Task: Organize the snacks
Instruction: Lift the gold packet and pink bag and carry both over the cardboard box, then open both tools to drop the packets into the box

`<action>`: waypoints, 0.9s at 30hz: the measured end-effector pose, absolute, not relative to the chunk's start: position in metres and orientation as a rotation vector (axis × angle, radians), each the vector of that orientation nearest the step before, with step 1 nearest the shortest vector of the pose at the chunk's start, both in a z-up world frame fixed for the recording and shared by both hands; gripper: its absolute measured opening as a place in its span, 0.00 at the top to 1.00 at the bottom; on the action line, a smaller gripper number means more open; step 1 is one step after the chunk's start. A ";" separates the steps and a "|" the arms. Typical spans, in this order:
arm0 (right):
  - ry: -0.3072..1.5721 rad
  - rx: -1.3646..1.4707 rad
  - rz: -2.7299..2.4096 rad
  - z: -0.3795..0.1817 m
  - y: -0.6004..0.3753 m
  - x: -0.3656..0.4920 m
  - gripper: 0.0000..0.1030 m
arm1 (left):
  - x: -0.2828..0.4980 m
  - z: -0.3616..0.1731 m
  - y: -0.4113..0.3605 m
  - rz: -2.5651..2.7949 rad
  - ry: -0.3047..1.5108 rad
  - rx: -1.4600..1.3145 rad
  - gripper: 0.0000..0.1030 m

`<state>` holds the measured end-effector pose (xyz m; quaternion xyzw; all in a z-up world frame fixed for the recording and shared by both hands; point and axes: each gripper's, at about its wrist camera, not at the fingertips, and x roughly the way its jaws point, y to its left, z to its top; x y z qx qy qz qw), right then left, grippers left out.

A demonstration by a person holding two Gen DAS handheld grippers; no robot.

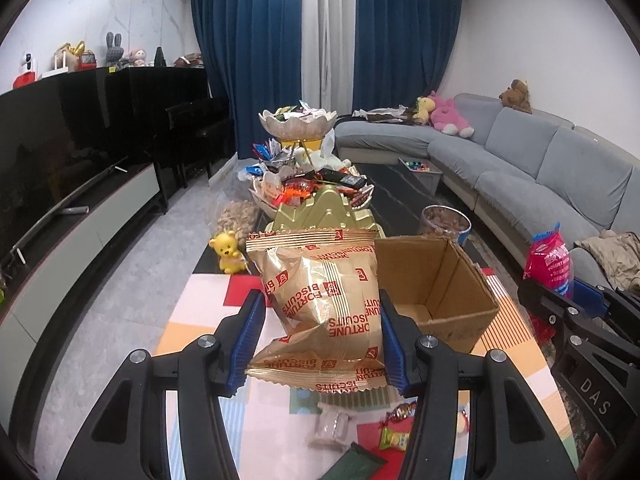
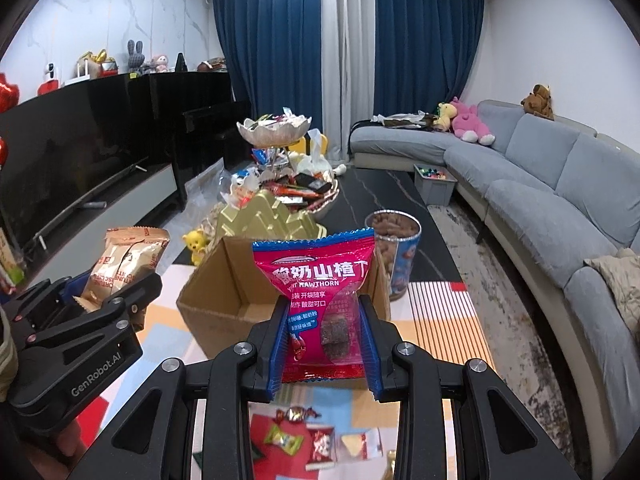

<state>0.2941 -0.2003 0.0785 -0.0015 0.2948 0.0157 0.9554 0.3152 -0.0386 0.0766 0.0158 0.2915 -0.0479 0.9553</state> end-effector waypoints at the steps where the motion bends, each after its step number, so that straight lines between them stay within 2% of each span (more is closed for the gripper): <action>1: 0.596 -0.004 0.030 0.080 -0.200 0.297 0.68 | 0.318 0.077 -0.038 -0.100 0.591 0.030 0.48; 15: 0.600 0.002 0.015 0.074 -0.208 0.340 0.68 | 0.368 0.072 -0.046 -0.111 0.593 0.029 0.48; 27: 0.630 0.005 0.024 0.058 -0.212 0.374 0.67 | 0.403 0.048 -0.056 -0.125 0.646 0.041 0.48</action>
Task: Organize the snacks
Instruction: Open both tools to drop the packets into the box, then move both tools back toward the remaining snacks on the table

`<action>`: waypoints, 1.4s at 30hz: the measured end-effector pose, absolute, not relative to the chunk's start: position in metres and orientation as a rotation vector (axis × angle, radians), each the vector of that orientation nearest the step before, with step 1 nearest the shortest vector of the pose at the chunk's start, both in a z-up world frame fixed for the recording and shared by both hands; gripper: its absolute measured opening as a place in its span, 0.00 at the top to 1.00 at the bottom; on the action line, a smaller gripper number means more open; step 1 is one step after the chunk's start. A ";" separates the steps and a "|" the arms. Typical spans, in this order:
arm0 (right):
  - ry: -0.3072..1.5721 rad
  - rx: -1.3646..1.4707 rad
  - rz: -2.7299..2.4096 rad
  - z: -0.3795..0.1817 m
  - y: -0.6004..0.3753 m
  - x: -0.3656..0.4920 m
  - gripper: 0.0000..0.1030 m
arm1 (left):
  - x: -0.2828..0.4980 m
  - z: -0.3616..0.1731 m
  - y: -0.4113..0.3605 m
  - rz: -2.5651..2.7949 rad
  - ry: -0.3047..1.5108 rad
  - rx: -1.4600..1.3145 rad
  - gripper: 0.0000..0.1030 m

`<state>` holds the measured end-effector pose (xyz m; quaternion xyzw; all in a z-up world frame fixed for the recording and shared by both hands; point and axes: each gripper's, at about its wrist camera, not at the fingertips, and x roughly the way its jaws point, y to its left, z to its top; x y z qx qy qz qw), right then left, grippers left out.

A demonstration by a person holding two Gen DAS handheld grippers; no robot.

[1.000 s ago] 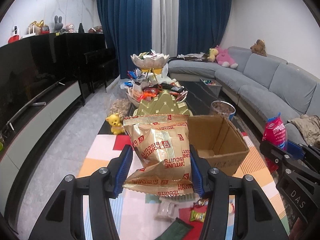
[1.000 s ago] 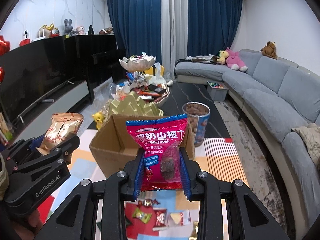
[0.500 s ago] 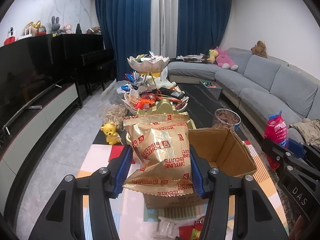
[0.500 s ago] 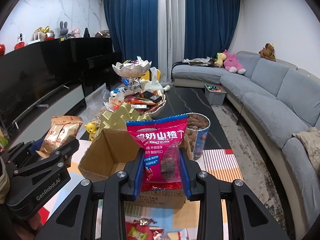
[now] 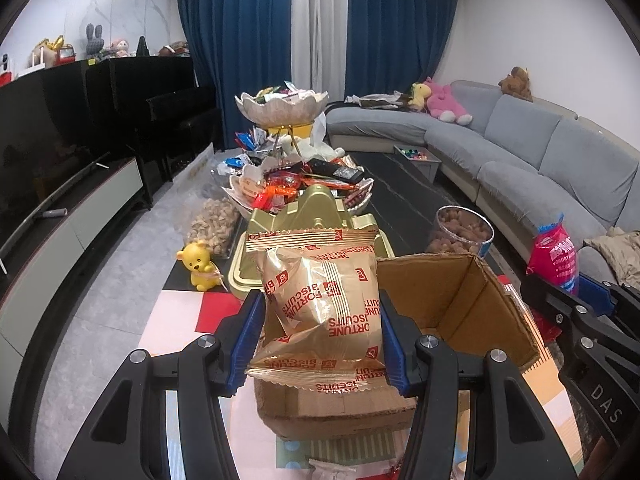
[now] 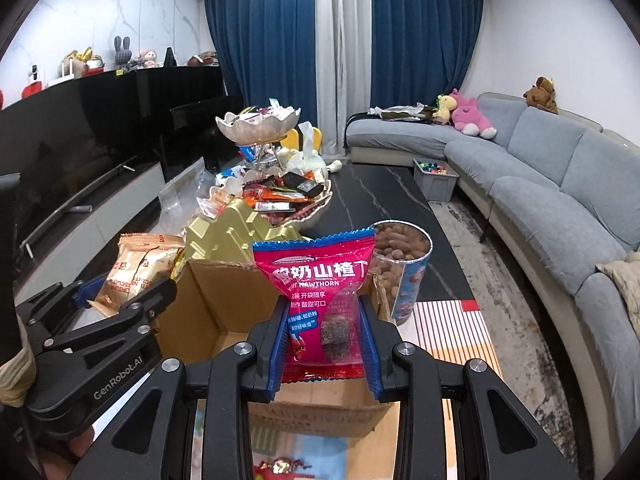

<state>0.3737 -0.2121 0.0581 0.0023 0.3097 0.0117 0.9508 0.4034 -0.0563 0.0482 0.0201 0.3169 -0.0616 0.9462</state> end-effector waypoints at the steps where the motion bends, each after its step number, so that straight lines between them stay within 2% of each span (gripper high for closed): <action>1: 0.632 0.005 0.025 0.057 -0.212 0.376 0.67 | 0.406 0.046 -0.057 -0.124 0.650 0.043 0.48; 12: 0.647 -0.013 0.048 0.047 -0.211 0.395 0.67 | 0.417 0.039 -0.058 -0.133 0.675 0.047 0.47; 14: 0.649 -0.015 0.049 0.048 -0.210 0.397 0.59 | 0.417 0.039 -0.057 -0.130 0.674 0.051 0.37; 16: 0.644 -0.010 0.045 0.049 -0.211 0.397 0.35 | 0.415 0.041 -0.055 -0.117 0.667 0.054 0.29; 21: 0.609 -0.015 0.013 0.055 -0.212 0.390 0.21 | 0.409 0.047 -0.050 -0.083 0.640 0.072 0.14; 29: 0.594 -0.017 0.003 0.068 -0.211 0.375 0.19 | 0.395 0.058 -0.045 -0.077 0.635 0.071 0.10; 42: 0.556 -0.013 -0.007 0.090 -0.207 0.345 0.19 | 0.363 0.080 -0.039 -0.079 0.605 0.060 0.10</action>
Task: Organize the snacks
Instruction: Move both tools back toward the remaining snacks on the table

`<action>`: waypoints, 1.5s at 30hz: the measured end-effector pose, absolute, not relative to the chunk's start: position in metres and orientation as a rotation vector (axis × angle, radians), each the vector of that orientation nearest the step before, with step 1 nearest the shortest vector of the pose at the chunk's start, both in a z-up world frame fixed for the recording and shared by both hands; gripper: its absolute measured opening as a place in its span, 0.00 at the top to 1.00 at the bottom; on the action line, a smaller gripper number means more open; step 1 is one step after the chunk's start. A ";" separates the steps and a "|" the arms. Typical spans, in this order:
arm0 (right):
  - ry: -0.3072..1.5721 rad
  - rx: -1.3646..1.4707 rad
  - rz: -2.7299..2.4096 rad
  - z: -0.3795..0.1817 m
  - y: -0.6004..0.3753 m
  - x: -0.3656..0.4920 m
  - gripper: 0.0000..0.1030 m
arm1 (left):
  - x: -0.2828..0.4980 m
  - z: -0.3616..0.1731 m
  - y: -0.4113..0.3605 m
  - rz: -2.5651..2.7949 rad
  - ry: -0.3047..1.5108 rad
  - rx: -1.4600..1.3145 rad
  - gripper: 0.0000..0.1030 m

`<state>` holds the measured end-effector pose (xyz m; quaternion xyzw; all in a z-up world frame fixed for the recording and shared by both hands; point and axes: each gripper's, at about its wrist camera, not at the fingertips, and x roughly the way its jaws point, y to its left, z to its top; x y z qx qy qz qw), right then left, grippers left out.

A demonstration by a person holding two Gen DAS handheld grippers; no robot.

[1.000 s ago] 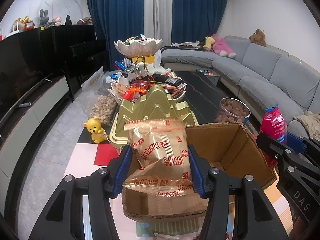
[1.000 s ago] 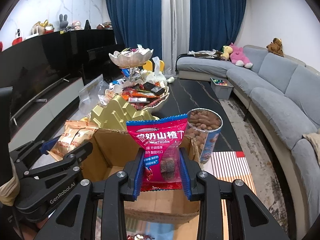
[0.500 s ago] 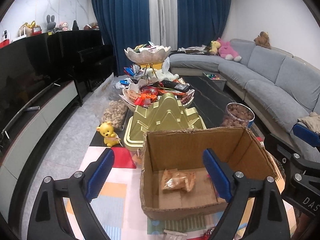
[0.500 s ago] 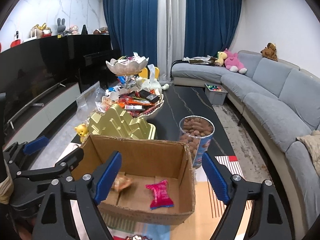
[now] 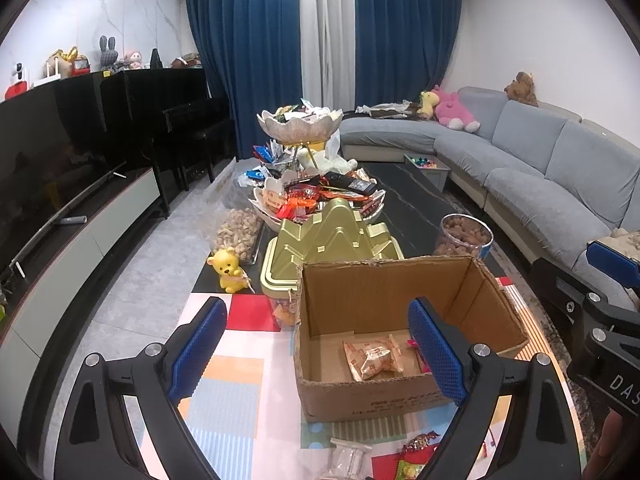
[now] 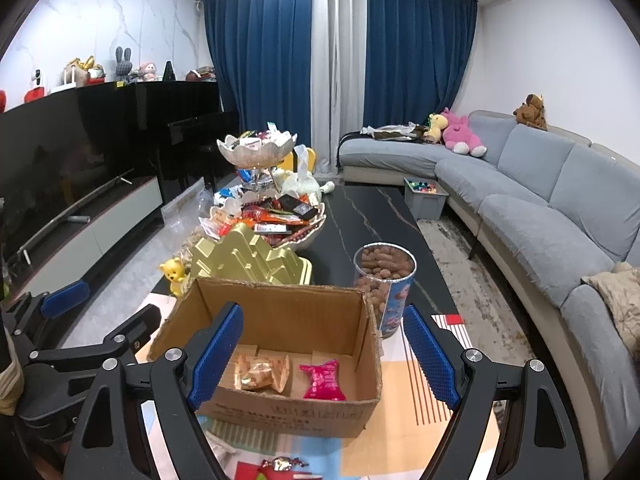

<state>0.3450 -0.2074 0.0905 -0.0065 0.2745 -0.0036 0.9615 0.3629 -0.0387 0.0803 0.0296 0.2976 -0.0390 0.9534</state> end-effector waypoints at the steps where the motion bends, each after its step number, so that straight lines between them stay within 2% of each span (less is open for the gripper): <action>1: 0.552 -0.013 -0.008 0.093 -0.207 0.343 0.19 | 0.360 0.082 -0.039 -0.080 0.602 0.059 0.10; 18: 0.533 0.005 -0.013 0.103 -0.208 0.296 0.19 | 0.310 0.095 -0.038 -0.104 0.577 0.079 0.09; 45: 0.594 -0.028 -0.044 0.071 -0.200 0.237 0.19 | 0.248 0.062 -0.032 -0.149 0.587 0.136 0.09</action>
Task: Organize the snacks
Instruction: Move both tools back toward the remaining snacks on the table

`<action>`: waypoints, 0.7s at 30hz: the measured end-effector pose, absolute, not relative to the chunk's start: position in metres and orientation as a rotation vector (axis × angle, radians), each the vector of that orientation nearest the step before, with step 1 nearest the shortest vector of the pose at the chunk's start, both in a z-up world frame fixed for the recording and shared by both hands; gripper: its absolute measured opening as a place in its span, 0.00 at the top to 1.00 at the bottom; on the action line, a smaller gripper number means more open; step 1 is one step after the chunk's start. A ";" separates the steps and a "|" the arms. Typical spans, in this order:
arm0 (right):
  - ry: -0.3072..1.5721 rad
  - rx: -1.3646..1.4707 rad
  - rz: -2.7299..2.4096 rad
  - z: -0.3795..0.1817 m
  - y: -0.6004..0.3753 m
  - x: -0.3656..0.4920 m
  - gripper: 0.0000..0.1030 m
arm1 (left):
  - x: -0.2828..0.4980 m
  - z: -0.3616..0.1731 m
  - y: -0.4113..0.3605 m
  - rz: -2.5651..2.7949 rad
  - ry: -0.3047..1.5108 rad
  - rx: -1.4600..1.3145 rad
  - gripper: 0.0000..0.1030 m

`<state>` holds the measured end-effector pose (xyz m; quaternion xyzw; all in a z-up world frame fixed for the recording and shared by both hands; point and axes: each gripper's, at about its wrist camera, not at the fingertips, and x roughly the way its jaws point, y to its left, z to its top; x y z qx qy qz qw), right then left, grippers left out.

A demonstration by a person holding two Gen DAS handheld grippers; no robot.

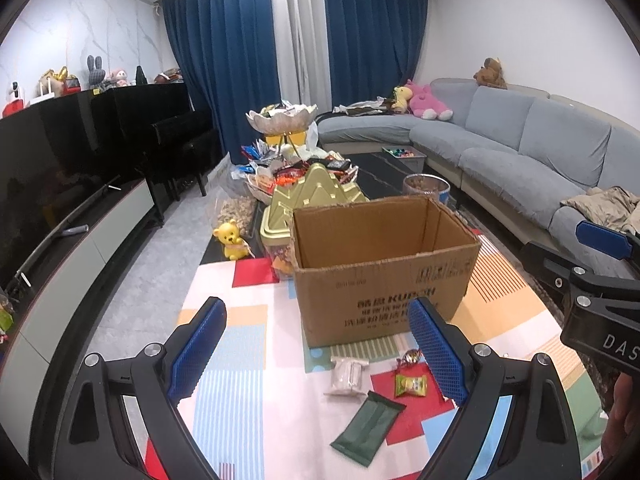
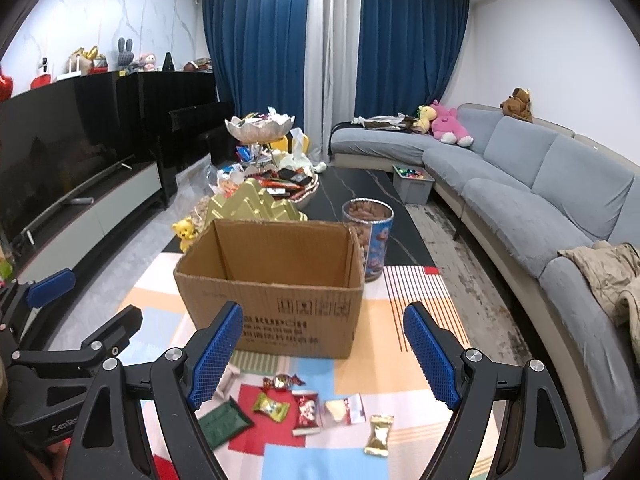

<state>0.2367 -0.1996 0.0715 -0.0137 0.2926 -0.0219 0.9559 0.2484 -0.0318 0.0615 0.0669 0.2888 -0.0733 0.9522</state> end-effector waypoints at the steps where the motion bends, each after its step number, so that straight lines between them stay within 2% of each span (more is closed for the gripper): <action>1: 0.596 -0.029 -0.045 0.070 -0.200 0.234 0.19 | 0.247 0.059 -0.032 -0.153 0.592 0.135 0.09; 21: 0.738 -0.050 -0.087 0.026 -0.192 0.199 0.19 | 0.225 0.008 -0.035 -0.249 0.690 0.221 0.09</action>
